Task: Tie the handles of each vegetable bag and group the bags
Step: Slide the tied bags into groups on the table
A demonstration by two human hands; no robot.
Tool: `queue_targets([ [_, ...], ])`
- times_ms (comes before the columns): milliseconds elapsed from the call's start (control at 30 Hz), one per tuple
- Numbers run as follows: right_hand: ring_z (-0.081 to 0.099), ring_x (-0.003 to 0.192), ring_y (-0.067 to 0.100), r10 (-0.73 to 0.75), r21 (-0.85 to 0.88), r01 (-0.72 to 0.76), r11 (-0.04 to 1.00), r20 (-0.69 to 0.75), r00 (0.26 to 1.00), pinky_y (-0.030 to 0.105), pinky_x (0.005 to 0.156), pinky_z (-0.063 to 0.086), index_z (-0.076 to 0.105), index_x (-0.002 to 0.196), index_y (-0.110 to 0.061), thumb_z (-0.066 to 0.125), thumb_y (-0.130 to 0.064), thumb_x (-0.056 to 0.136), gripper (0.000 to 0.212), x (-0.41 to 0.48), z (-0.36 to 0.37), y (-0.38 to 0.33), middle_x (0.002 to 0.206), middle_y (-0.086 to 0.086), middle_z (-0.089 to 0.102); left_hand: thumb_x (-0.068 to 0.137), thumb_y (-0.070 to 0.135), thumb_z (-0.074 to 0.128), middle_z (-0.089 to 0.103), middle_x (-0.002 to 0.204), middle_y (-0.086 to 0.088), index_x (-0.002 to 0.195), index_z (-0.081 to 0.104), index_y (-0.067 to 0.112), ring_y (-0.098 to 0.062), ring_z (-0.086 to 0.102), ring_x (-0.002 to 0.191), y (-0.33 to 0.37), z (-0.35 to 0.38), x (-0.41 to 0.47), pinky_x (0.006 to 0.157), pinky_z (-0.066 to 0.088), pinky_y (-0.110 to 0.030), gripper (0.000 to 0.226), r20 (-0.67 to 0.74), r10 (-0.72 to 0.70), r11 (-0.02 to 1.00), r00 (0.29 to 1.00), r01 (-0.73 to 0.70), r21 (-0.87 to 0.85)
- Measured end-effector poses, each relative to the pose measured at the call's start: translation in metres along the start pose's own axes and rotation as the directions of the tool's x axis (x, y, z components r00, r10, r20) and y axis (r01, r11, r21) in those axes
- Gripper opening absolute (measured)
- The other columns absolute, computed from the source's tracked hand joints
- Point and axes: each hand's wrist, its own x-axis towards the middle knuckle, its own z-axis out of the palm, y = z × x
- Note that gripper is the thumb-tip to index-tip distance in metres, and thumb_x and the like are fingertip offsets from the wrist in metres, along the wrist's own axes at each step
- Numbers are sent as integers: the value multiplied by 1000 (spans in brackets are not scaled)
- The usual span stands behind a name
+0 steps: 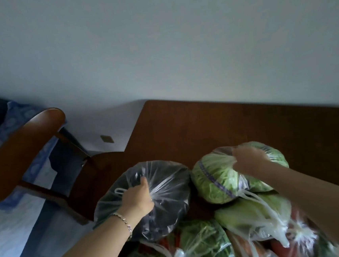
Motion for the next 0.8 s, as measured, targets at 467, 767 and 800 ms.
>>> queue_targets([
  [467, 59, 75, 28, 514, 436, -492, 754, 75, 854, 28, 65, 44, 58, 67, -8, 49, -13, 76, 14, 48, -35, -48, 81, 8, 63, 84, 2, 38, 43, 70, -1, 83, 37, 12, -13, 37, 57, -23, -94, 109, 47, 23, -29, 10, -118, 21, 858, 993, -79, -508],
  [767, 54, 63, 25, 500, 759, -419, 498, 144, 854, 25, 54, 41, 56, 74, -1, 50, -7, 75, 9, 142, -67, -93, 67, 9, 53, 92, 5, 36, 58, 108, -19, 110, 45, 3, -23, 48, 71, 24, -141, 212, 46, 27, -24, 20, -151, -41, 835, 988, -49, -548],
  [800, 56, 71, 28, 500, 776, -407, 482, 137, 855, 29, 60, 44, 57, 82, -1, 50, -9, 76, 12, 156, -70, -99, 72, 9, 54, 92, 5, 35, 59, 110, -21, 110, 44, 3, -22, 48, 68, 27, -147, 223, 46, 25, -24, 20, -160, -37, 832, 986, -59, -552],
])
